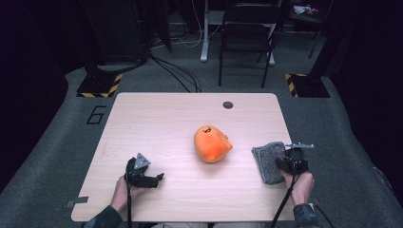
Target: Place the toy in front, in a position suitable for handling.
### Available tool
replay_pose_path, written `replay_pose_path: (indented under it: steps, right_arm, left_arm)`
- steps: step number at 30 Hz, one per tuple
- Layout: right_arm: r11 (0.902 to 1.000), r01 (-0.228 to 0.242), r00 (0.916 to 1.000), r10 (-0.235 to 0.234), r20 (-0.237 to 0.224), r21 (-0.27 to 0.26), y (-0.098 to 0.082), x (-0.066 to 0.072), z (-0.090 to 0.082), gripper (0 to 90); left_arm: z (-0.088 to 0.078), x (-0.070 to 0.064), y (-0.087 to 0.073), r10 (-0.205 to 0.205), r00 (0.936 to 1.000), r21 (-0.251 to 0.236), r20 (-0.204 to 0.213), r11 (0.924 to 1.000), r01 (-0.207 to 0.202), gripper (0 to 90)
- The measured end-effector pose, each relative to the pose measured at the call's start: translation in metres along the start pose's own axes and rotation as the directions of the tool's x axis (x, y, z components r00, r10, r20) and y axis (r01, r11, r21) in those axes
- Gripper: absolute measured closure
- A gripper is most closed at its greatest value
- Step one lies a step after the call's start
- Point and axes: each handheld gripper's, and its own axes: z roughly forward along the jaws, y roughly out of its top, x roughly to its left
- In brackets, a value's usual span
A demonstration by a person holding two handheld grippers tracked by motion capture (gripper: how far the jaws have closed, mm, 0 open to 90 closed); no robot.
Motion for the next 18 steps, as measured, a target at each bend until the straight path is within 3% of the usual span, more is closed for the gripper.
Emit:
replay_pose_path:
  steps: [2, 3, 4, 6, 10, 14, 18]
  right_arm:
    - [1.0000, 0.002, 1.0000, -0.002, 0.008, 0.008, -0.001, -0.002, 0.003, 38.6]
    - [0.9998, 0.008, 0.9998, -0.007, 0.018, -0.017, -0.001, -0.003, -0.002, 27.1]
    - [0.9998, 0.008, 0.9998, -0.007, 0.018, -0.017, -0.001, -0.003, -0.002, 27.1]
    - [0.9984, 0.009, 0.9999, -0.010, -0.010, -0.056, -0.001, -0.004, -0.014, 16.8]
    - [0.9973, 0.032, 0.9983, -0.035, -0.047, -0.066, -0.004, 0.001, -0.024, 14.9]
    - [0.9960, 0.063, 0.9927, -0.069, -0.099, -0.064, -0.012, 0.008, -0.035, 14.0]
    - [0.9949, 0.074, 0.9904, -0.081, -0.111, -0.068, -0.014, 0.011, -0.041, 13.4]
  left_arm:
    - [0.000, 0.000, 0.001, 0.001, 0.9998, 0.007, -0.020, 1.0000, -0.001, 12.3]
    - [-0.001, 0.001, 0.002, -0.006, 0.9998, 0.018, -0.021, 0.9998, 0.007, 14.2]
    - [-0.002, 0.002, 0.004, -0.006, 0.9997, 0.021, -0.023, 0.9998, 0.007, 14.2]
    - [-0.005, 0.002, 0.007, -0.025, 0.9993, 0.004, -0.028, 0.9997, 0.025, 14.2]
    - [-0.014, -0.001, 0.018, -0.044, 0.9981, -0.025, -0.044, 0.9988, 0.043, 14.0]
    - [-0.018, -0.006, 0.035, -0.074, 0.9970, -0.056, -0.023, 0.9958, 0.073, 12.9]
    - [-0.014, -0.014, 0.057, -0.098, 0.9950, -0.070, 0.016, 0.9926, 0.099, 11.9]
